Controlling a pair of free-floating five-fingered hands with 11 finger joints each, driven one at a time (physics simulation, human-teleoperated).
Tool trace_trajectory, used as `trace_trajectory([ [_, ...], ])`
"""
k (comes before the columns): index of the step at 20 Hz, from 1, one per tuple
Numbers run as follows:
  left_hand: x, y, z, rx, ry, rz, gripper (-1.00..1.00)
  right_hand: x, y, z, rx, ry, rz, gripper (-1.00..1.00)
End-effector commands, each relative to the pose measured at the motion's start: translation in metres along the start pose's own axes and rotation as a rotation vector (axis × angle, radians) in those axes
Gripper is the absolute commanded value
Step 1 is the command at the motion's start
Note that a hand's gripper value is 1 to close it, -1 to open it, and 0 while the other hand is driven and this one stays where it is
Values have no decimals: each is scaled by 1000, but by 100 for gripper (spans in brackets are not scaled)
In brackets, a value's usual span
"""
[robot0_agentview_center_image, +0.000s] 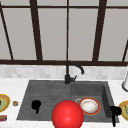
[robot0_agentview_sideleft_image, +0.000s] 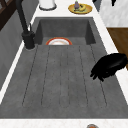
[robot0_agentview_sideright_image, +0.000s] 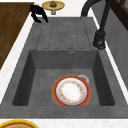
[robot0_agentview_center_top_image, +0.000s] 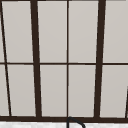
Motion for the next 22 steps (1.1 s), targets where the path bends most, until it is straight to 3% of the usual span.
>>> trace_trajectory([
  [1, 0, 0, 0, 0, 0, 0, 0, 11, 8, 10, -48, -39, 37, -100],
  [5, 0, 0, 0, 0, 0, 0, 0, 25, 19, 15, -17, -56, 84, -100],
  [13, 0, 0, 0, 0, 0, 0, 0, 54, 45, 27, -27, -85, 102, -100],
  [17, 0, 0, 0, 0, 0, 0, 0, 62, 50, 24, -10, -131, 73, -100],
  [19, 0, 0, 0, 0, 0, 0, 0, 58, 48, 25, -10, -92, 22, -100],
  [22, 0, 0, 0, 0, 0, 0, 0, 63, 51, 25, -4, -120, 19, -100],
])
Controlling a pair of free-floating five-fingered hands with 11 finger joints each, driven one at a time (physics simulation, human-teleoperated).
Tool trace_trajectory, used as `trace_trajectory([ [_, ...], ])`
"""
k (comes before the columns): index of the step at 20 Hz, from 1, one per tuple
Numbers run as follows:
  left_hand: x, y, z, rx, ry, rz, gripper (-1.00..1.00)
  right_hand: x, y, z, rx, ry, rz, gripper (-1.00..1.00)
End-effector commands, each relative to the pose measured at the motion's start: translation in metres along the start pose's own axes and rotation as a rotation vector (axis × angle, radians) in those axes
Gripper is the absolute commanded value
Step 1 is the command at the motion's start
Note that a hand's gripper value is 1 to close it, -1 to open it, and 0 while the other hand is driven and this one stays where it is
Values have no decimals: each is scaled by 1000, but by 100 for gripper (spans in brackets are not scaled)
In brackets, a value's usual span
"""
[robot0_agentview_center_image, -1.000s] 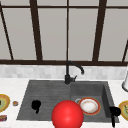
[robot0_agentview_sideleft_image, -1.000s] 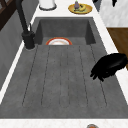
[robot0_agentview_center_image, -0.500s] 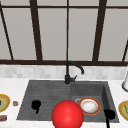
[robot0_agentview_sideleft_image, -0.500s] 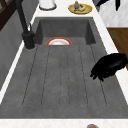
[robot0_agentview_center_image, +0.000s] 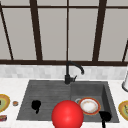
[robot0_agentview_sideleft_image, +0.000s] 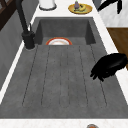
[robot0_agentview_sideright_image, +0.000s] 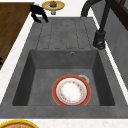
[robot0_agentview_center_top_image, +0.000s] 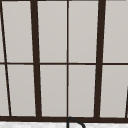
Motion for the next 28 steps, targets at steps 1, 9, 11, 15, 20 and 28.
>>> trace_trajectory([
  [1, 0, 0, 0, 0, 2, 0, -100, 0, 0, 0, 0, 0, 0, 0],
  [9, 5, 3, 20, -2, 37, 73, -100, 1, 0, 0, -17, -2, -1, 0],
  [11, 6, 1, 30, -5, 54, 88, -100, 1, 0, 0, -18, -2, -3, 0],
  [15, 3, 6, 52, -5, 46, 128, -100, 1, 0, 0, -20, -1, -5, 0],
  [20, -6, 14, 90, -26, 3, 157, -100, 1, 0, 0, -22, -1, -7, 0],
  [28, -26, 27, 152, -40, 0, 217, -100, 1, 0, 0, -23, 0, -9, 0],
])
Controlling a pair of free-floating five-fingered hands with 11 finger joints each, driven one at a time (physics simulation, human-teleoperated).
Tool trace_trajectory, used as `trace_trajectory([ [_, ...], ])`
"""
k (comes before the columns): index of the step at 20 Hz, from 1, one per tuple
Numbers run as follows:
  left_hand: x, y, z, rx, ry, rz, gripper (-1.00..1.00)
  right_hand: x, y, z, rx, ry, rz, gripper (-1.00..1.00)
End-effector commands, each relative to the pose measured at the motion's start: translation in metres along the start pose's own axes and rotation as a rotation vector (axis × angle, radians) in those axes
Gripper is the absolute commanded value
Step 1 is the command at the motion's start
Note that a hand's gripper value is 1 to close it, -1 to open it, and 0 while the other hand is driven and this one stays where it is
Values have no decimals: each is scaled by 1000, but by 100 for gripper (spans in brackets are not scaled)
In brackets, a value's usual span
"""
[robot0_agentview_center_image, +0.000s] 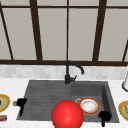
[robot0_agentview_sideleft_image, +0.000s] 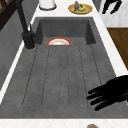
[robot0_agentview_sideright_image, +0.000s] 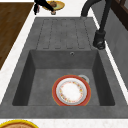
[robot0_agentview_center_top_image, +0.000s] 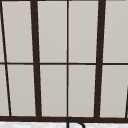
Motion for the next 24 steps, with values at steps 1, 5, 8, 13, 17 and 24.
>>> trace_trajectory([
  [1, -9, 4, 28, -13, 0, 83, -100, 0, 0, 0, 0, 0, 0, 0],
  [5, -29, 10, 50, -13, -6, 93, -100, 0, 0, 0, 0, 0, 0, 0],
  [8, -56, 9, 64, -9, 0, 87, -100, 0, 0, 0, 0, 0, -1, 0],
  [13, -102, 0, 72, 33, -20, 90, -100, 0, 0, 0, 0, 0, -1, 0],
  [17, -105, -26, 88, 19, 3, 52, -100, 0, 0, 0, 0, 0, -1, 0],
  [24, -134, -4, 100, 100, -53, 174, -100, 0, 0, 0, -1, 0, -1, 0],
])
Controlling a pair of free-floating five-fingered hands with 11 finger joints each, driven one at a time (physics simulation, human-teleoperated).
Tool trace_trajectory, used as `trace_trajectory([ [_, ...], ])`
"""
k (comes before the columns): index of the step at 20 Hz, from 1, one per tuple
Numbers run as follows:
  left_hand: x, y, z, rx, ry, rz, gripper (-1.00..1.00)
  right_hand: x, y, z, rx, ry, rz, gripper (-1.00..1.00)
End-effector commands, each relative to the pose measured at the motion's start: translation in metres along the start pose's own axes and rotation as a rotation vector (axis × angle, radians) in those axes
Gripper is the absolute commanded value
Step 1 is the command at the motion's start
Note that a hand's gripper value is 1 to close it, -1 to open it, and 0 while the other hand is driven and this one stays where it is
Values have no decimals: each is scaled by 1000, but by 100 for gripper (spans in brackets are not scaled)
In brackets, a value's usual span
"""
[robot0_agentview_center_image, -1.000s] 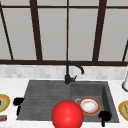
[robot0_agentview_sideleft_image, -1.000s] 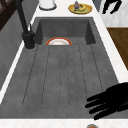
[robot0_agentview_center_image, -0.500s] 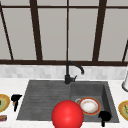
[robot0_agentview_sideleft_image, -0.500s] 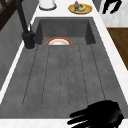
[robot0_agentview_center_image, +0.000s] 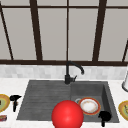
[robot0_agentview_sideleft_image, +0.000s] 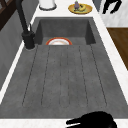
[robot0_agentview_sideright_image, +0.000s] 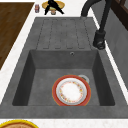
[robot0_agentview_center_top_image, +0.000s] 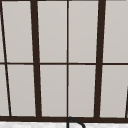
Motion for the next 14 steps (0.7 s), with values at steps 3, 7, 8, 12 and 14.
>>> trace_trajectory([
  [3, -2, 0, 13, 12, 5, 53, -100, 0, 0, 0, 0, 0, 0, 0],
  [7, 10, 17, 21, 3, 57, 140, -100, 0, 0, 0, 0, 0, 0, 0],
  [8, 12, 19, 23, -1, 61, 151, -100, 0, 0, 0, 0, 0, 0, 0],
  [12, 13, 15, 22, -8, 39, 106, -100, 0, 0, 0, 0, 0, 0, 0],
  [14, 8, 6, 11, -3, 23, 86, -100, 0, 0, 0, 0, 0, 0, 0],
])
